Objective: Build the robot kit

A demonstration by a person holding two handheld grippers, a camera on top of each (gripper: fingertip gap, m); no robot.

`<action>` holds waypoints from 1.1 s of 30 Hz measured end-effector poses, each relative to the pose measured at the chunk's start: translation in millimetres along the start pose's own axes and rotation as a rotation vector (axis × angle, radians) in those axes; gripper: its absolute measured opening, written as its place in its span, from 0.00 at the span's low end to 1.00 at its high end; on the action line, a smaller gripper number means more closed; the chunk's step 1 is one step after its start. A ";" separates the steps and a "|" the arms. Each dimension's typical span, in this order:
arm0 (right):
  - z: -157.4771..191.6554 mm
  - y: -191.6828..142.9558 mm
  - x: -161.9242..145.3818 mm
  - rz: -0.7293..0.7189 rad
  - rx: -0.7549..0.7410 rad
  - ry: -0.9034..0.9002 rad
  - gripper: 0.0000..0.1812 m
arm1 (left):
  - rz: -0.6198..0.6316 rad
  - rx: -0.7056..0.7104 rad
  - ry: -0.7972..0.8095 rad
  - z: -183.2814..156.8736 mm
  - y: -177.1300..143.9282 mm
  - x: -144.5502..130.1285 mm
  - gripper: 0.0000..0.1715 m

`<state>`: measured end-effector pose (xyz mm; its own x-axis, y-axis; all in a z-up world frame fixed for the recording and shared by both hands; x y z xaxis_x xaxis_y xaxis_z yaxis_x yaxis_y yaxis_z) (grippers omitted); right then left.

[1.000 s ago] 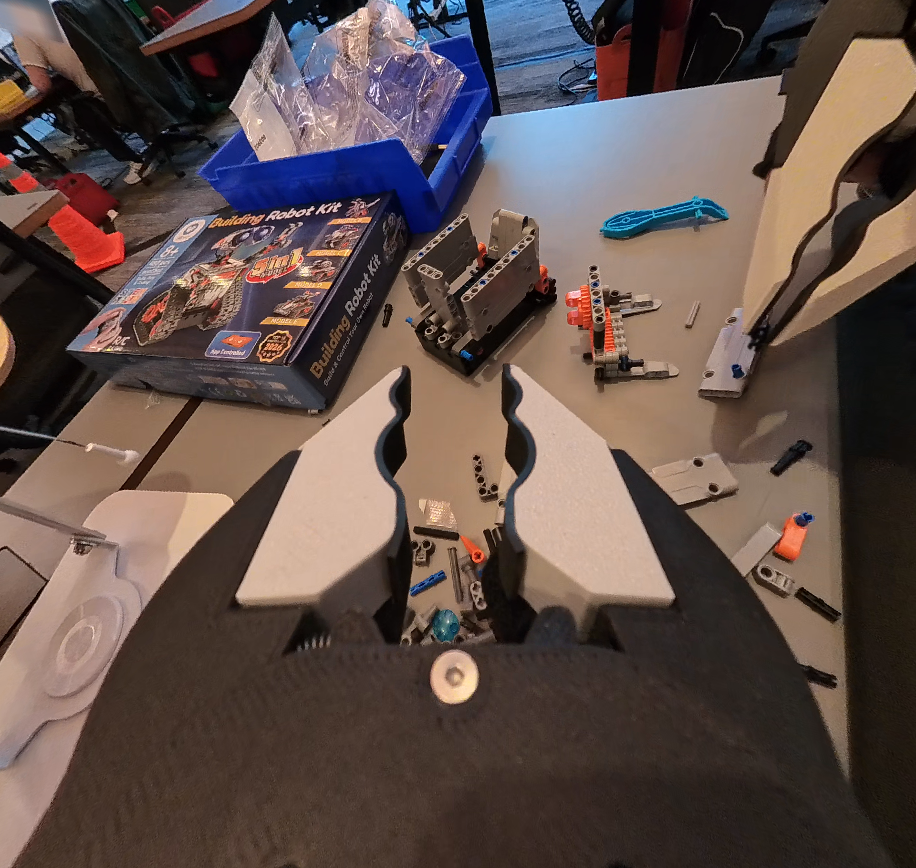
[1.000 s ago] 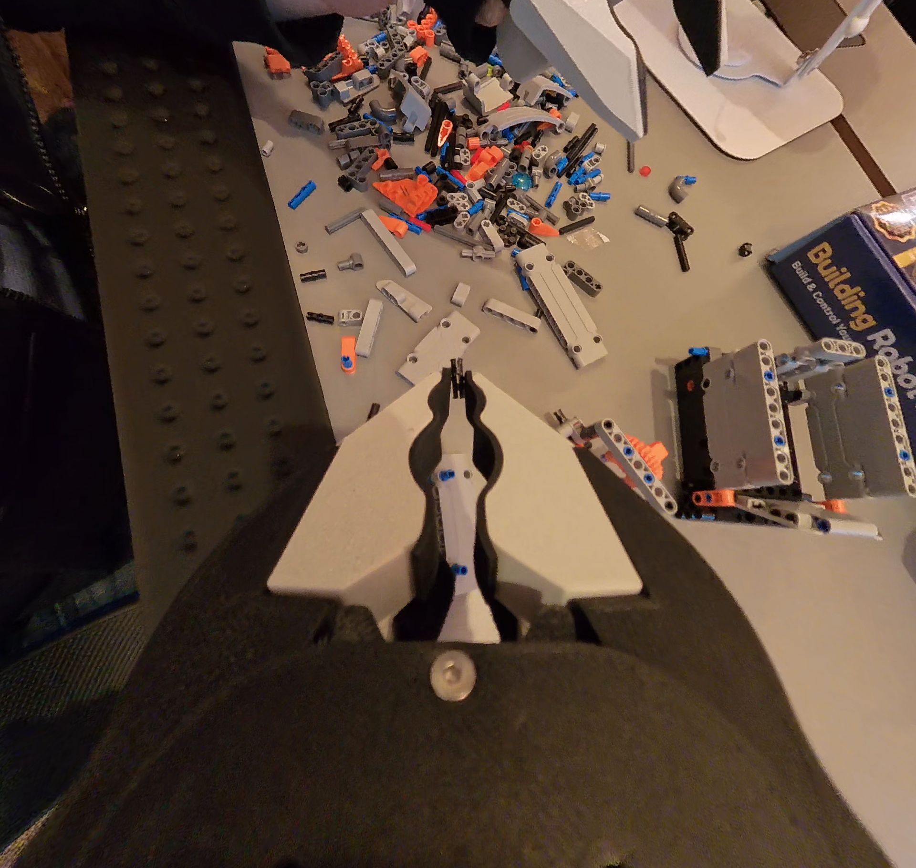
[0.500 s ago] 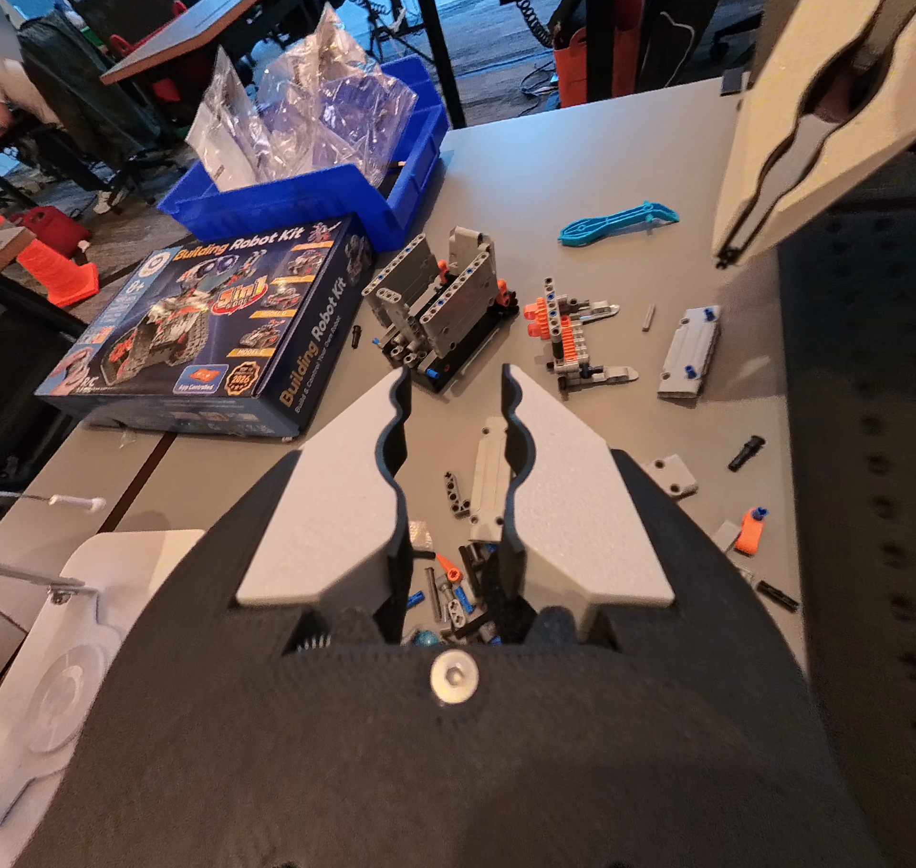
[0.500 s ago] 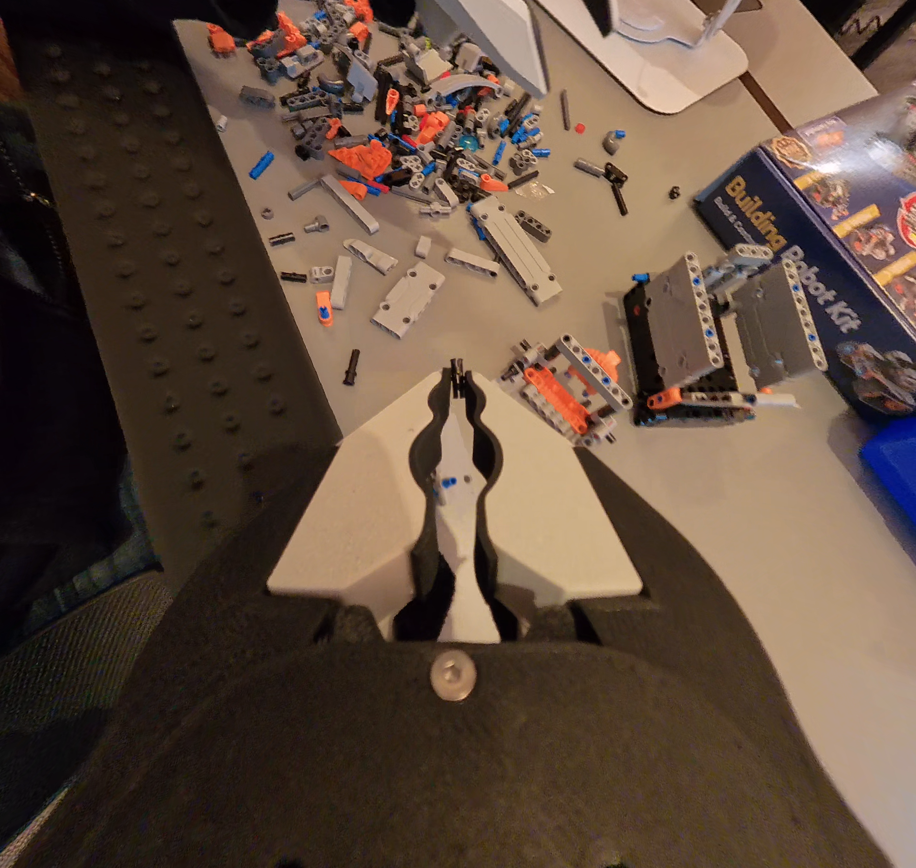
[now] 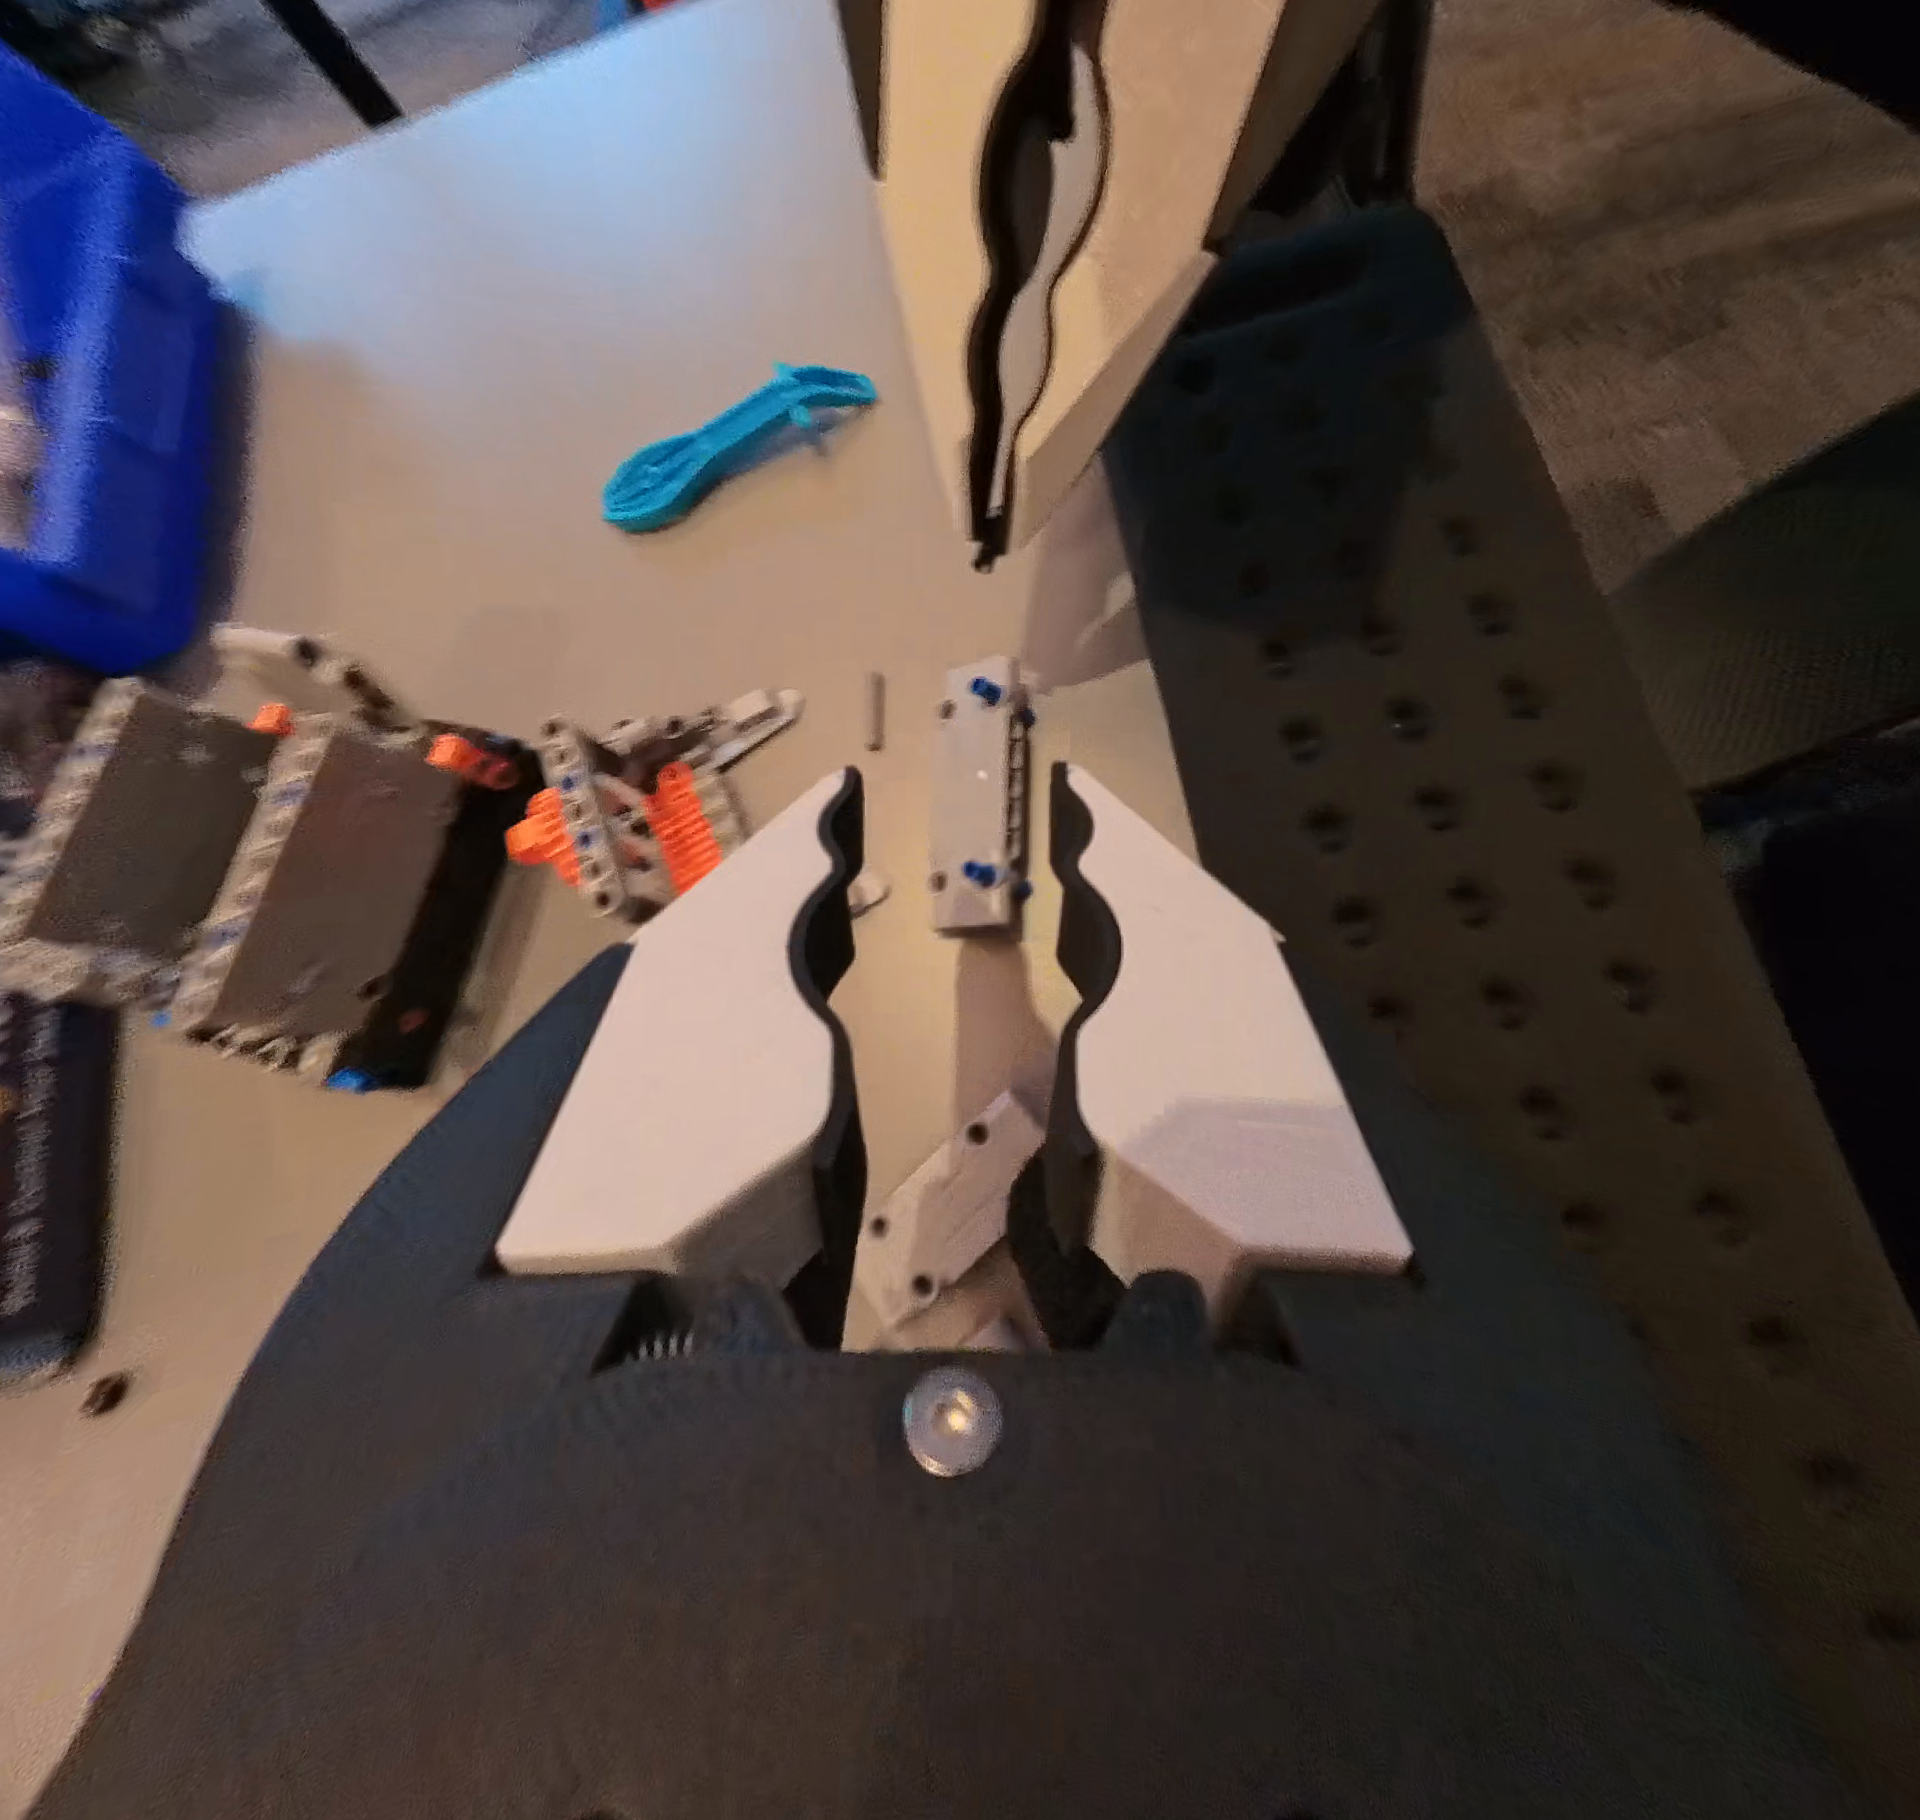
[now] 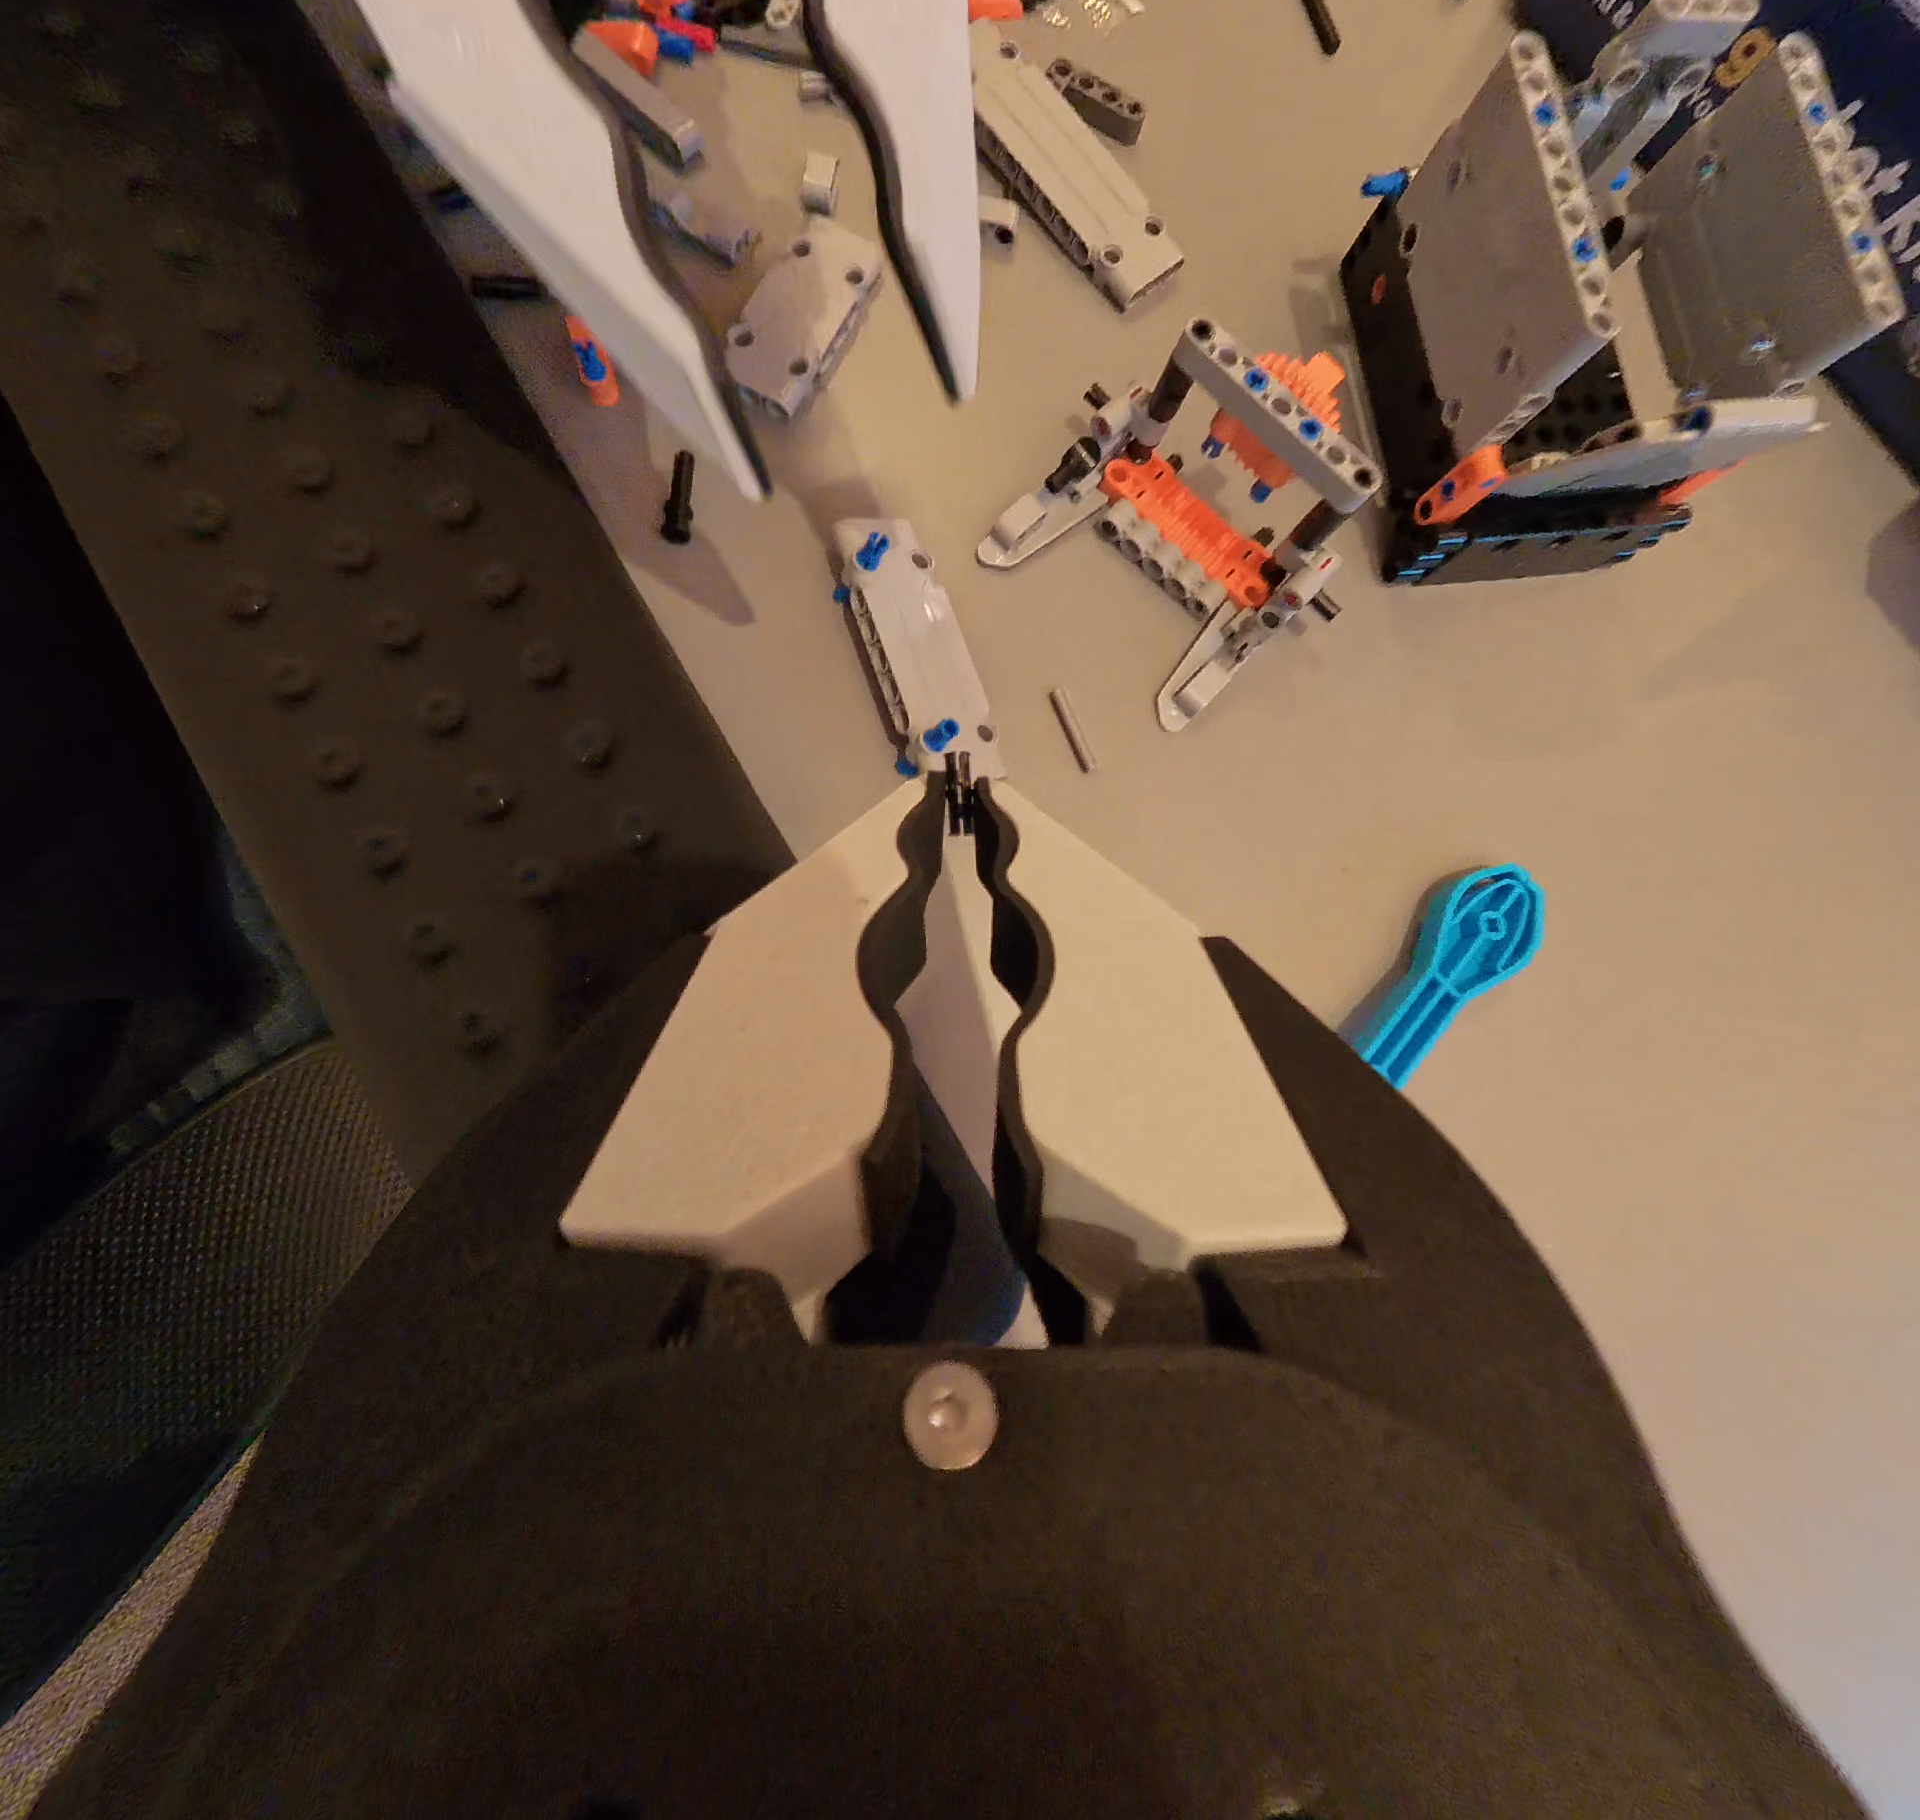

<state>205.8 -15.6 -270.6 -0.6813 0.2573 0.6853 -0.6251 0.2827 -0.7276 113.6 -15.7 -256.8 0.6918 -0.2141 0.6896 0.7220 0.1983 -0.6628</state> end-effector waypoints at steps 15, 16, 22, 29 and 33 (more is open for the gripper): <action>2.6 25.6 -19.5 0.028 0.056 0.008 0.02 | 0.140 -0.119 -0.073 -8.4 58.4 -14.3 0.08; 2.7 25.8 -18.9 0.023 0.060 0.008 0.02 | 0.136 -0.117 -0.073 -8.3 58.4 -14.5 0.08; 3.4 25.0 -12.2 -0.002 0.078 0.008 0.02 | 0.145 -0.130 -0.071 -10.1 52.4 -16.2 0.06; 10.0 31.6 -5.3 -0.001 0.088 -0.003 0.02 | 0.146 -0.133 -0.076 -12.8 41.6 -23.0 0.05; 12.0 35.5 -4.1 0.001 0.091 -0.010 0.02 | 0.142 -0.152 -0.075 -14.6 38.7 -25.5 0.06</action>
Point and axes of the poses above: each gripper's, where its closed fingertips meet, y out along the fingers, x out of its top, z = x × y across the jaws, the point moved 3 cm from there along -y, back along the fingers, and after that the axes turned 6 degrees about y, right-handed, at the moved point
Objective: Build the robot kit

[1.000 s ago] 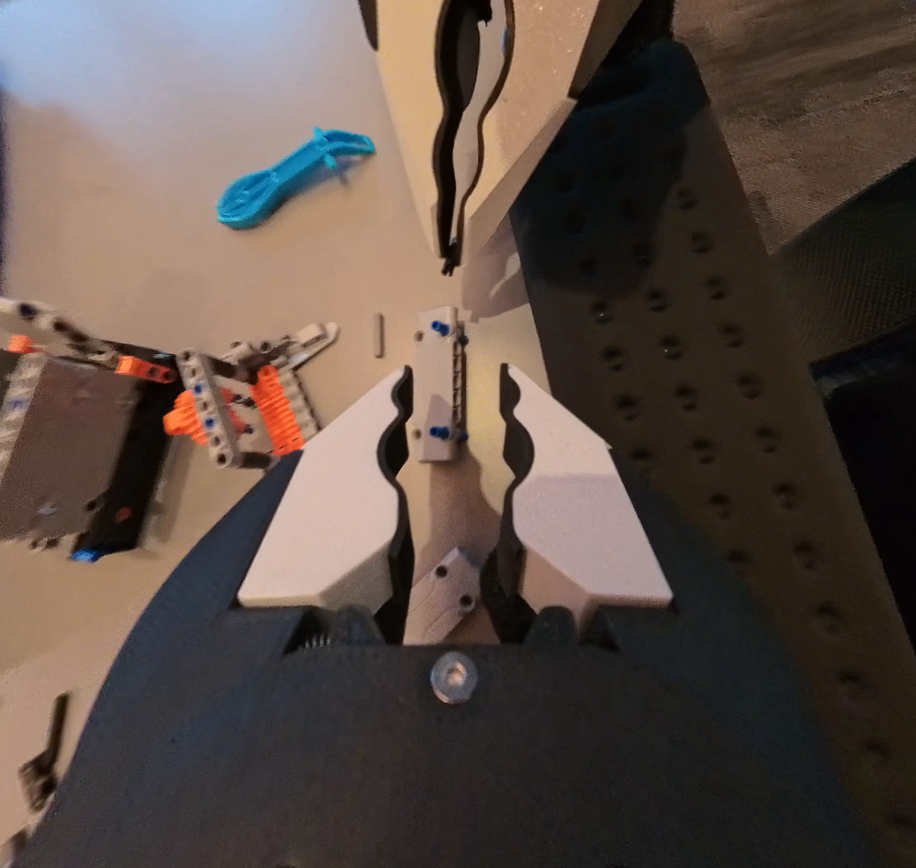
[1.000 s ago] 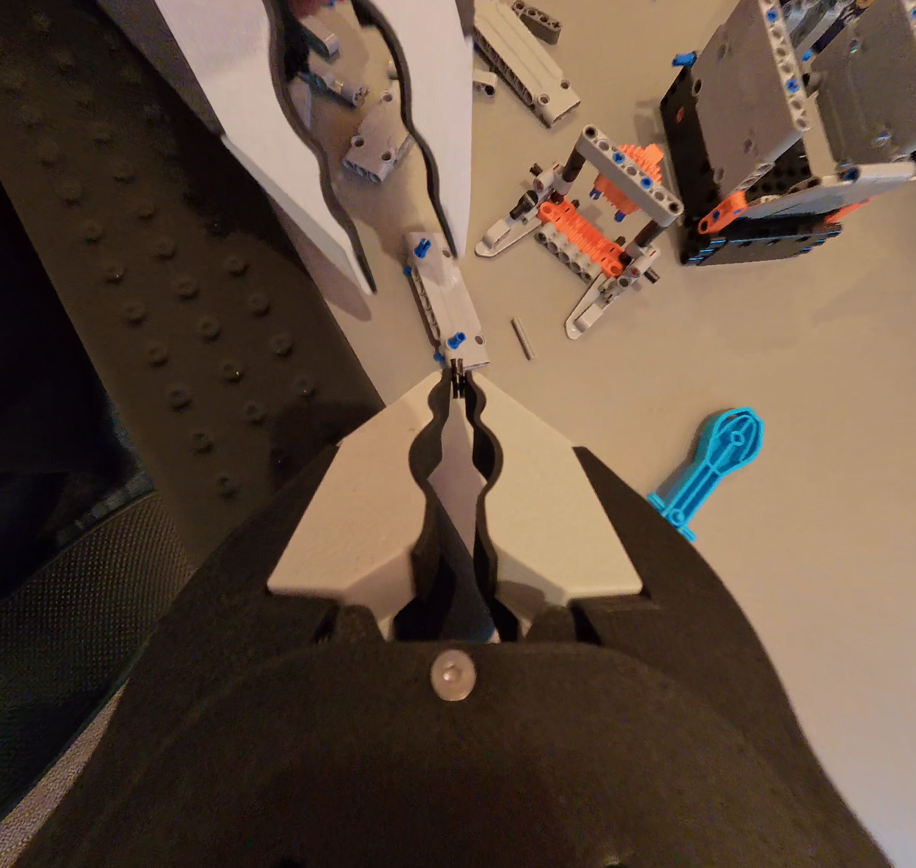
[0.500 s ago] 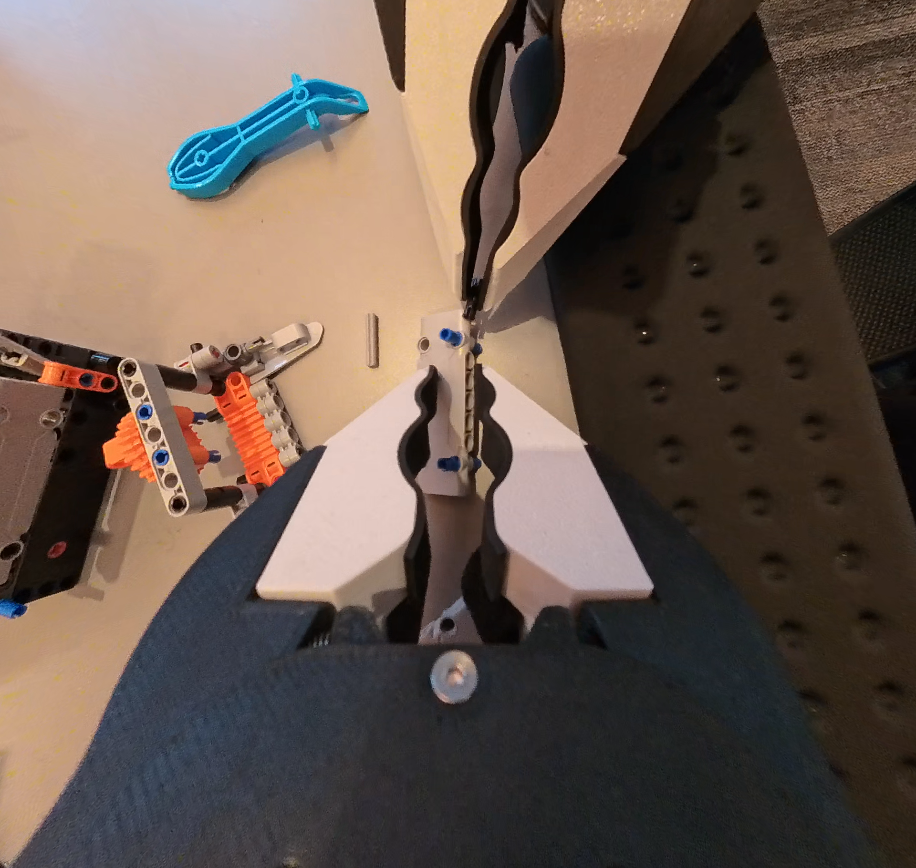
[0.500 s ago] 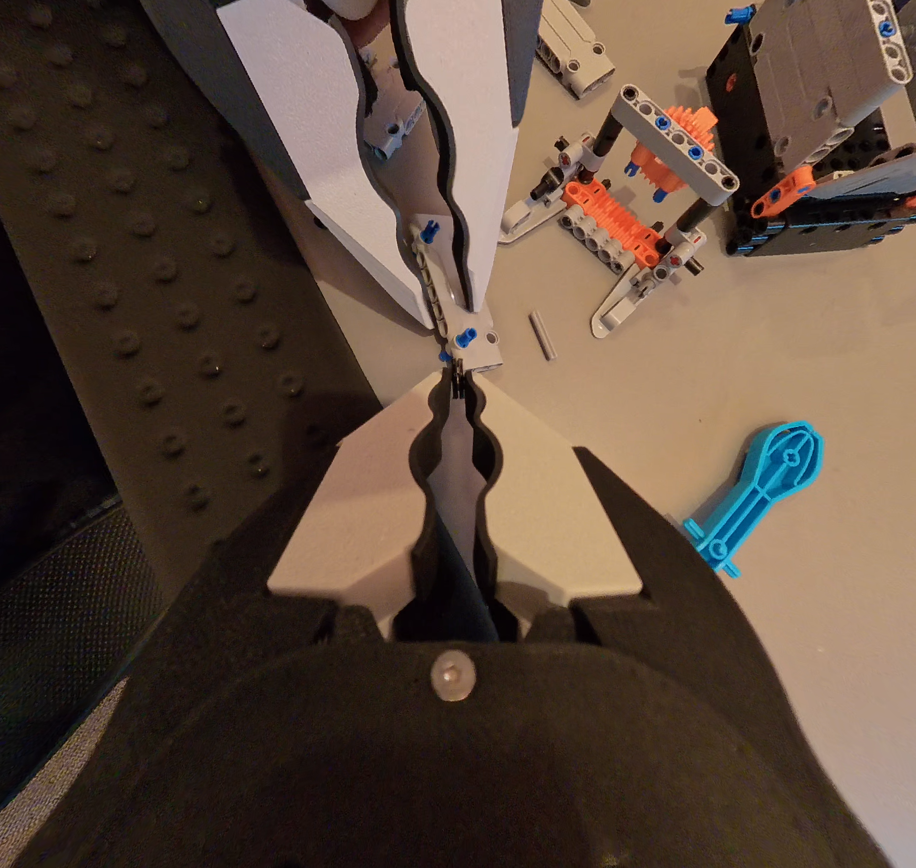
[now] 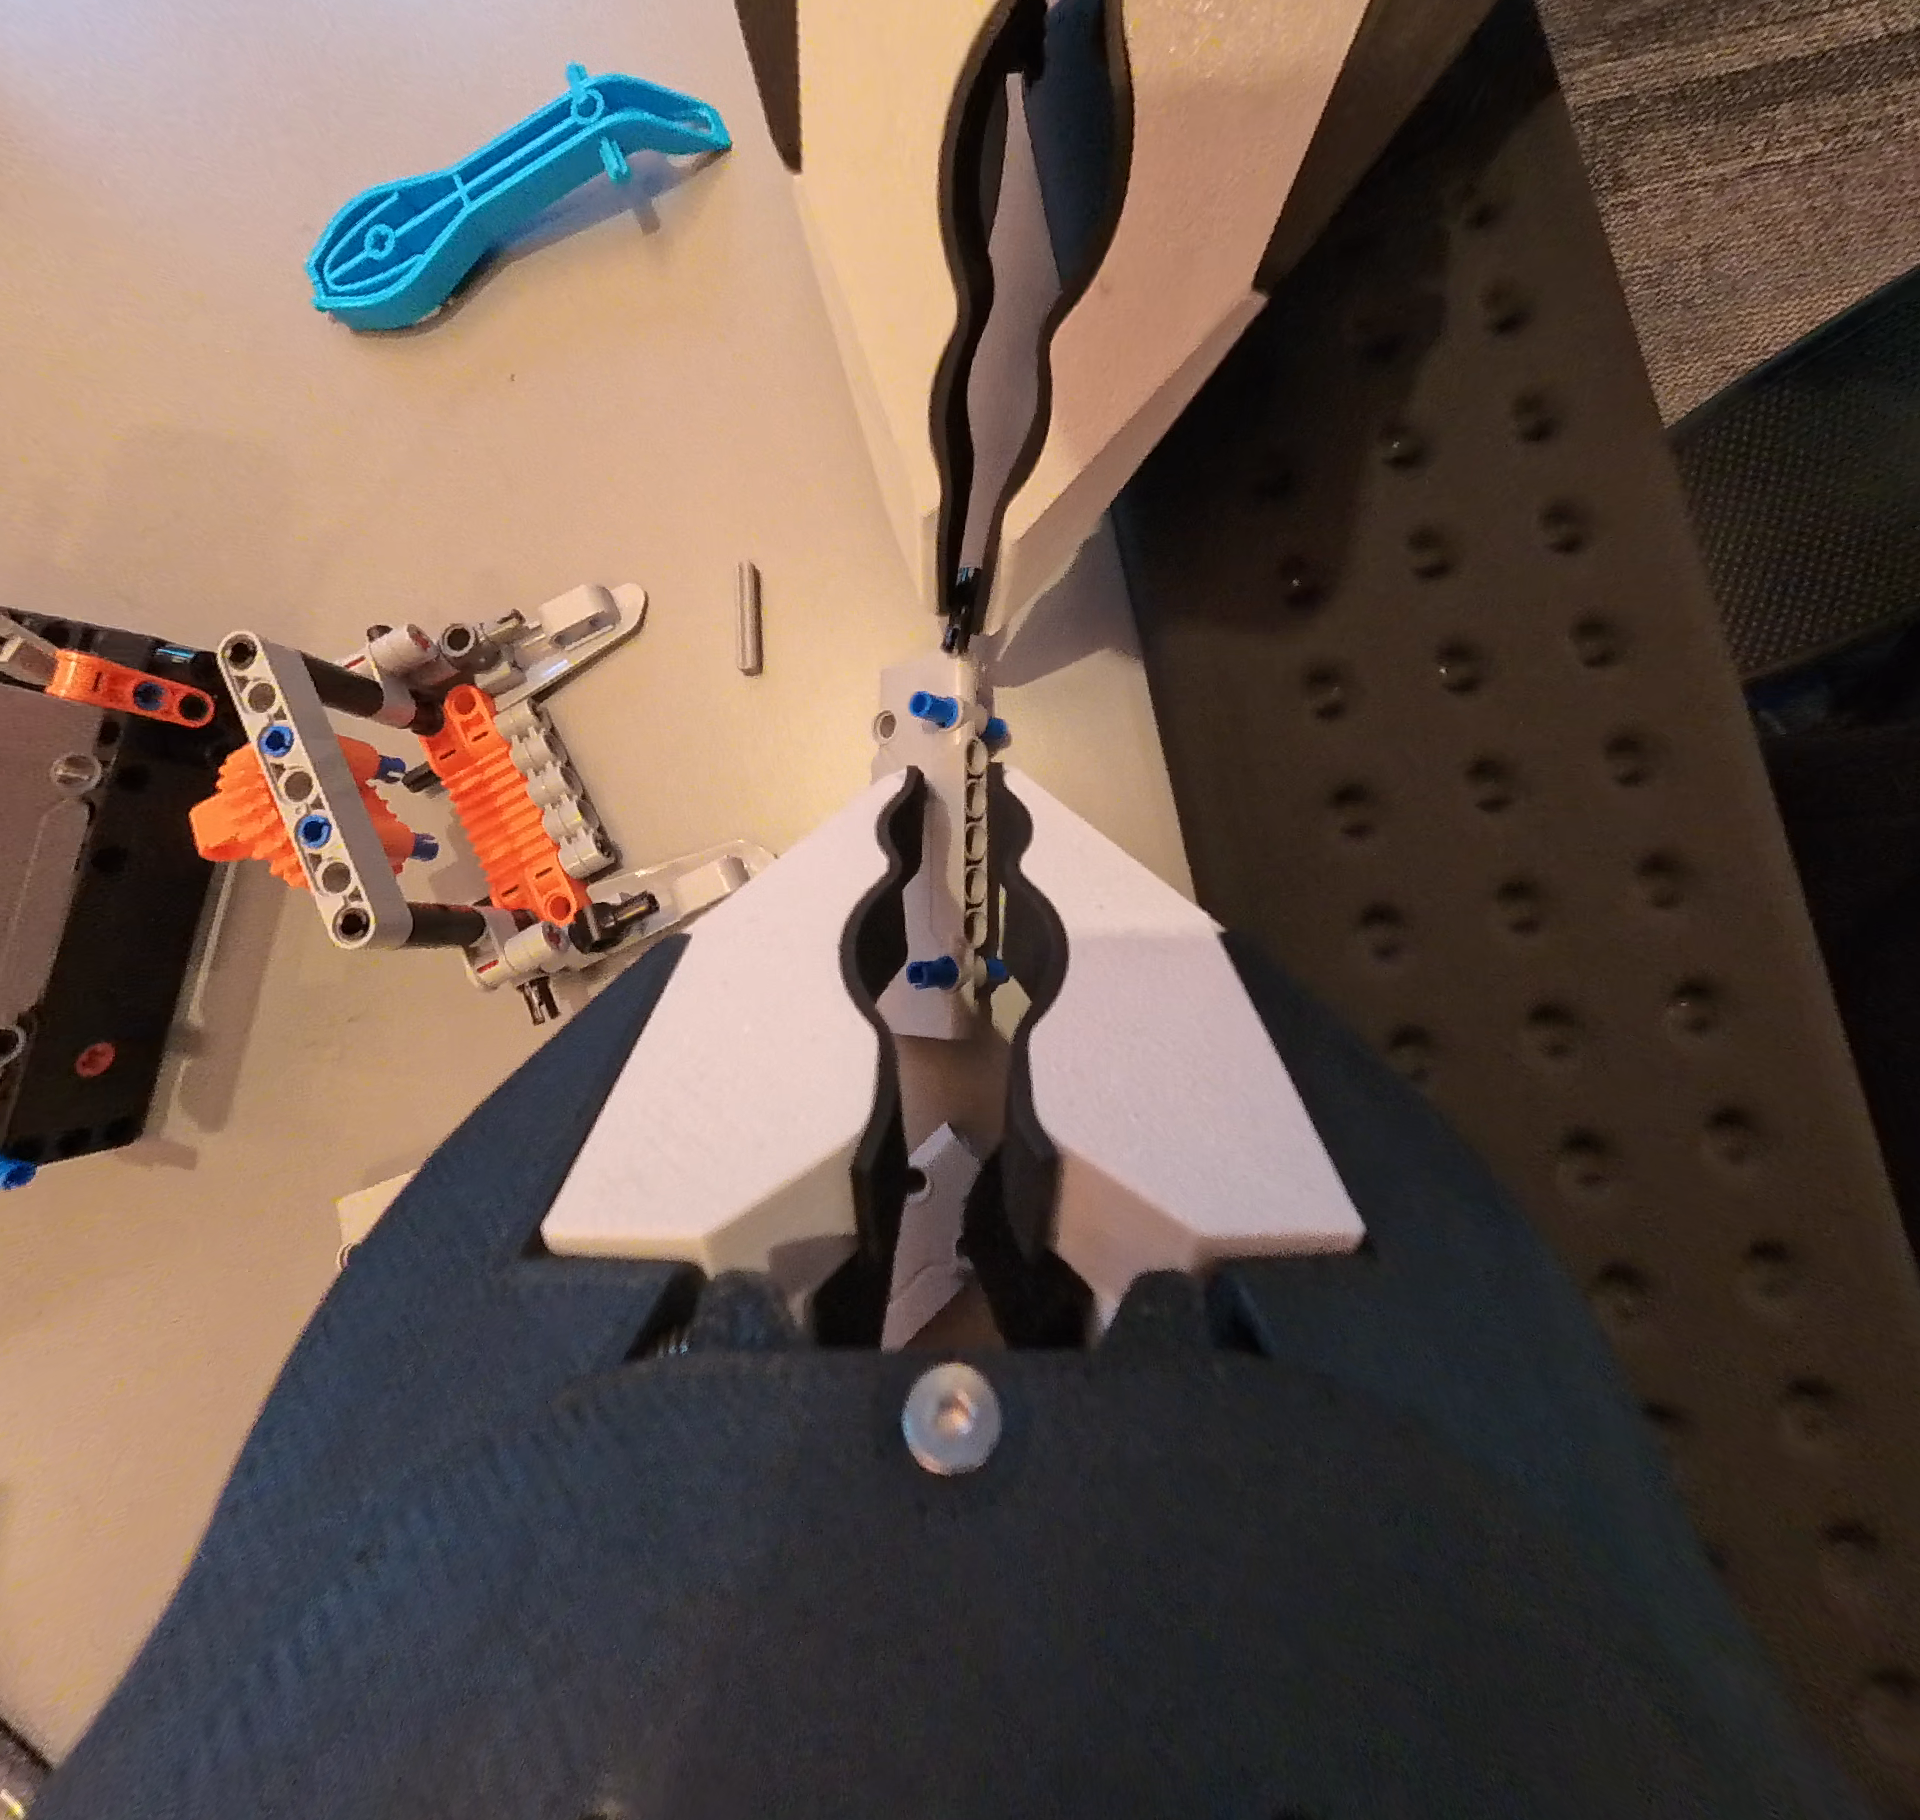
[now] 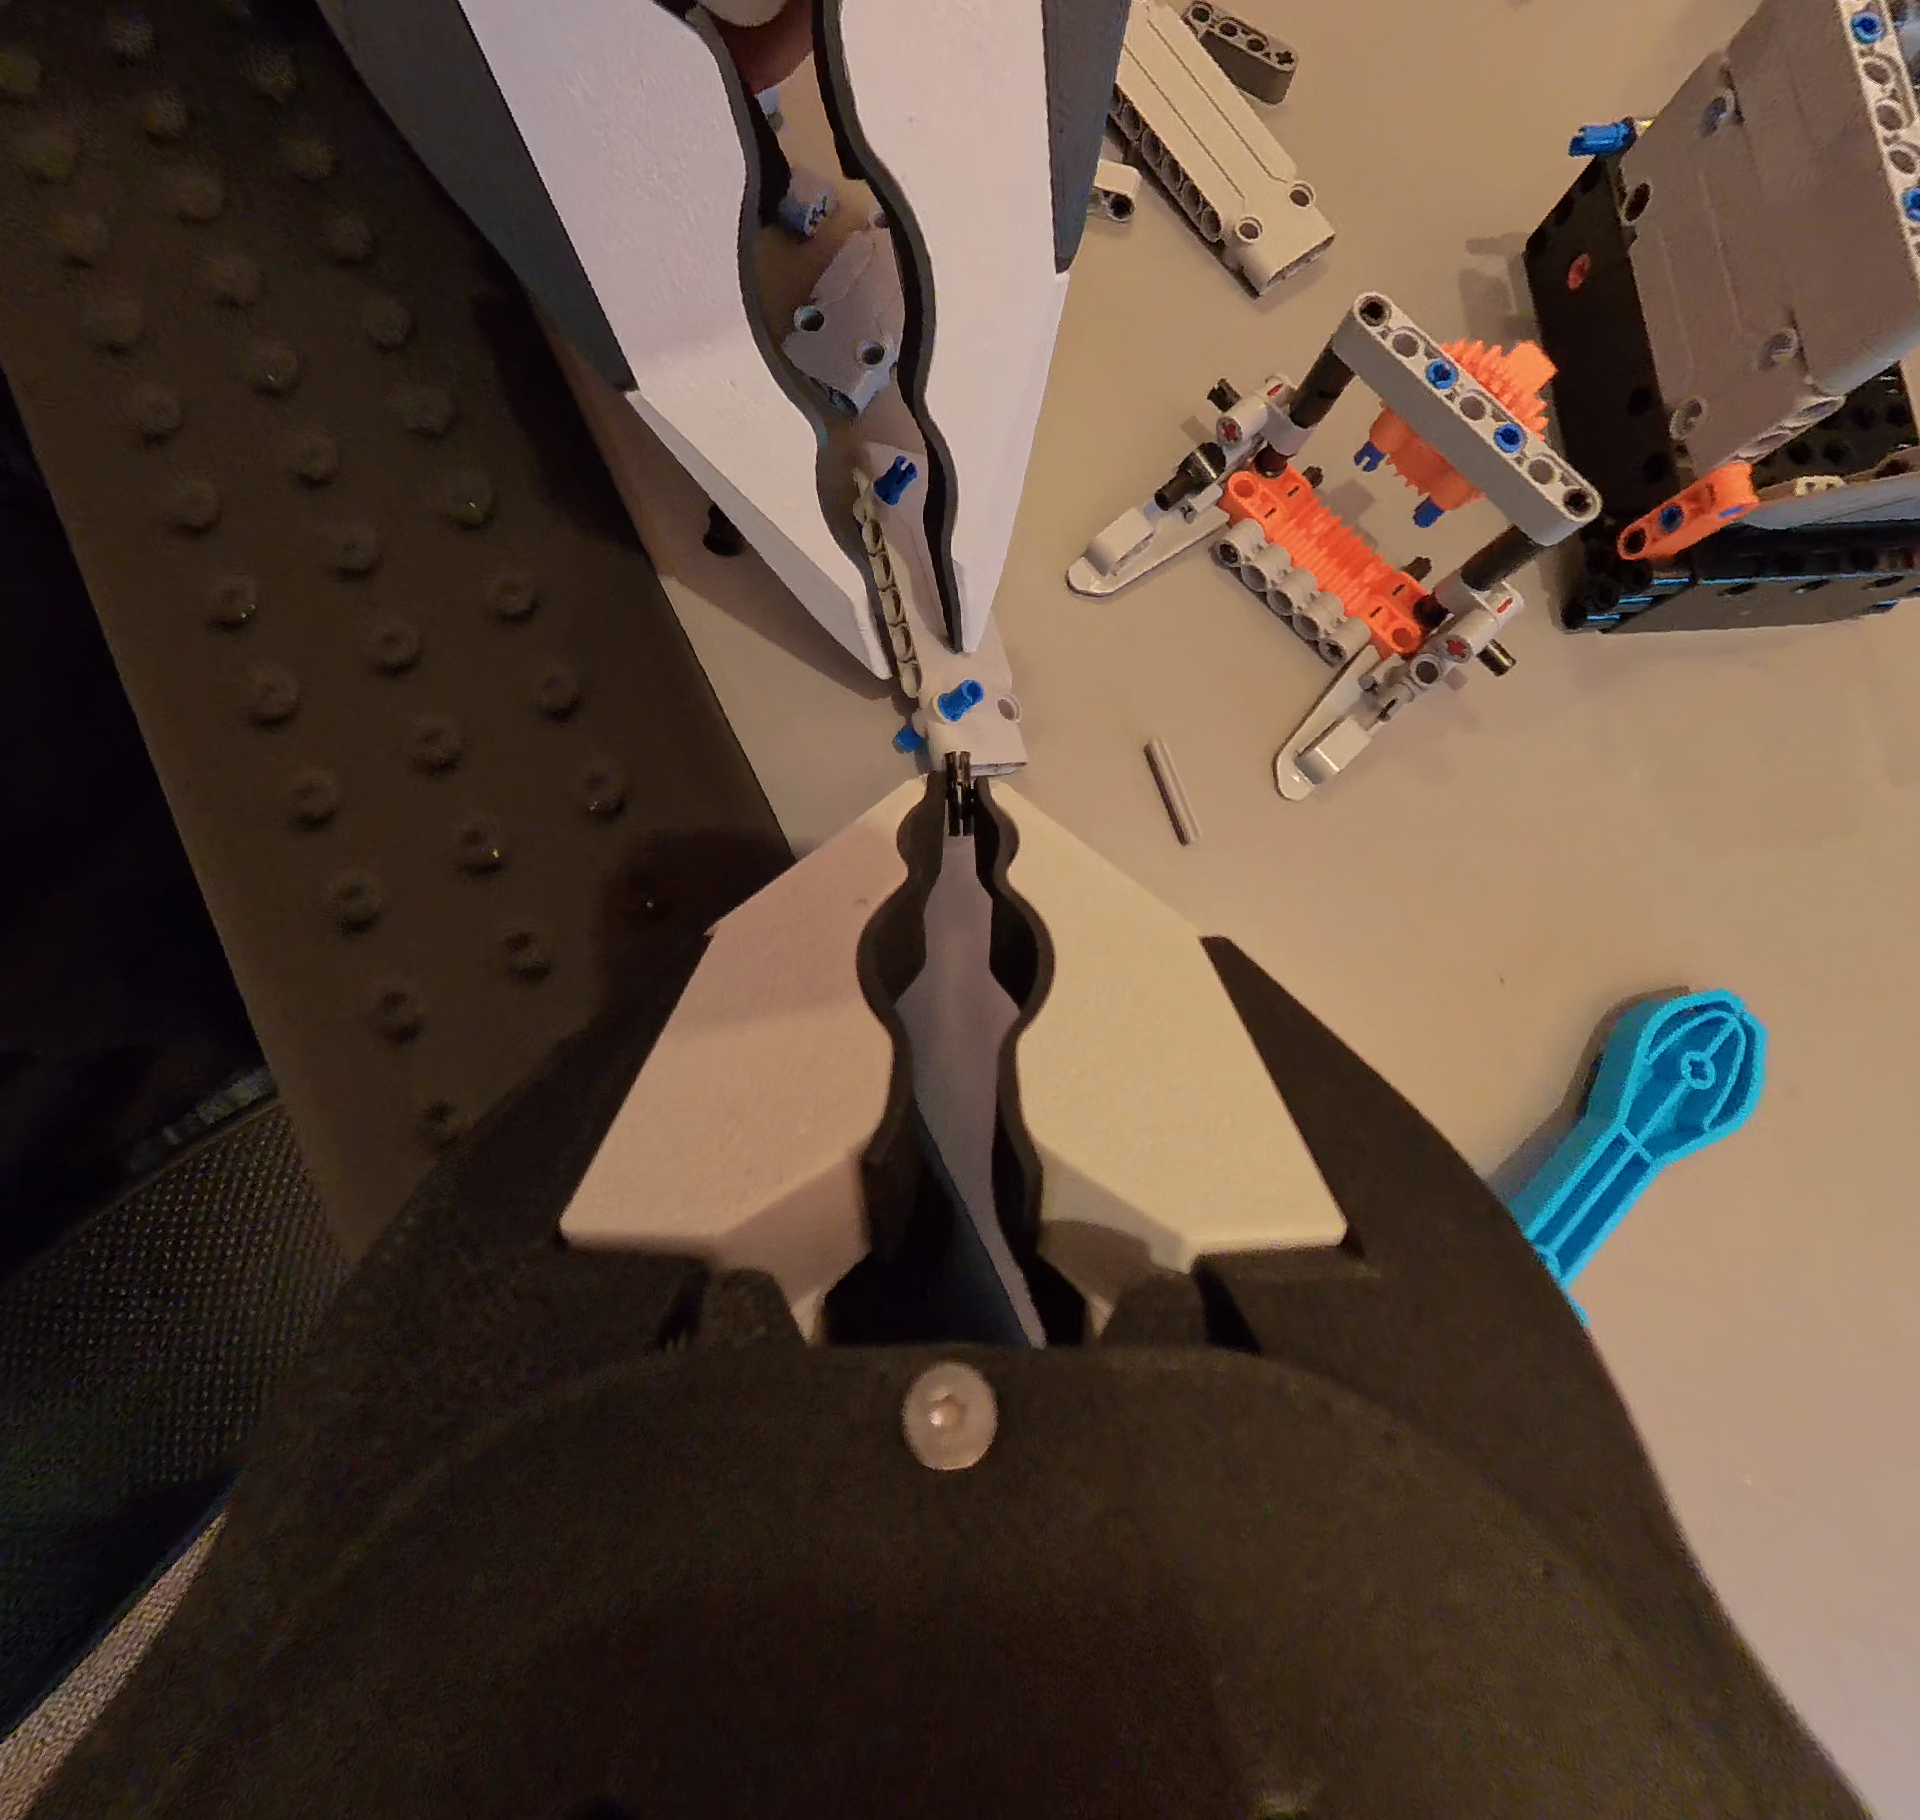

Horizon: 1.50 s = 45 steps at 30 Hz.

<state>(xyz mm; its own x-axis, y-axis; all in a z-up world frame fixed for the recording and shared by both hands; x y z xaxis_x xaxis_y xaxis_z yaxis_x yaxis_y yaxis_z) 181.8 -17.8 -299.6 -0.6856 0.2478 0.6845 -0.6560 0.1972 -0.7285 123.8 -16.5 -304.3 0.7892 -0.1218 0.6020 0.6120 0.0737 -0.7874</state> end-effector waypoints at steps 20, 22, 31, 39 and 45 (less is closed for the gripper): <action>-0.1 5.6 1.3 -0.043 0.014 -0.036 0.01 | -0.071 -0.054 -0.029 1.1 1.1 -1.9 0.05; -2.2 3.8 -2.2 -0.026 0.002 -0.046 0.01 | -0.073 -0.056 -0.032 1.2 1.1 -1.9 0.05; -0.1 3.5 -6.7 0.006 0.009 -0.059 0.01 | -0.075 -0.050 -0.031 1.1 1.3 -1.8 0.05; 2.2 6.6 -7.3 0.009 0.016 -0.077 0.01 | -0.075 -0.035 -0.026 1.0 1.7 -0.9 0.04; 3.9 7.9 -7.0 0.035 0.038 -0.147 0.01 | -0.064 -0.021 0.001 -0.1 2.1 1.0 0.02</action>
Point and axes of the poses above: each gripper's, where its closed fingertips meet, y out along the fingers, x out of its top, z = x × y across the jaws, the point moved 3 cm from there along -y, back along the fingers, and after that the axes turned 6 degrees about y, right-handed, at the moved point
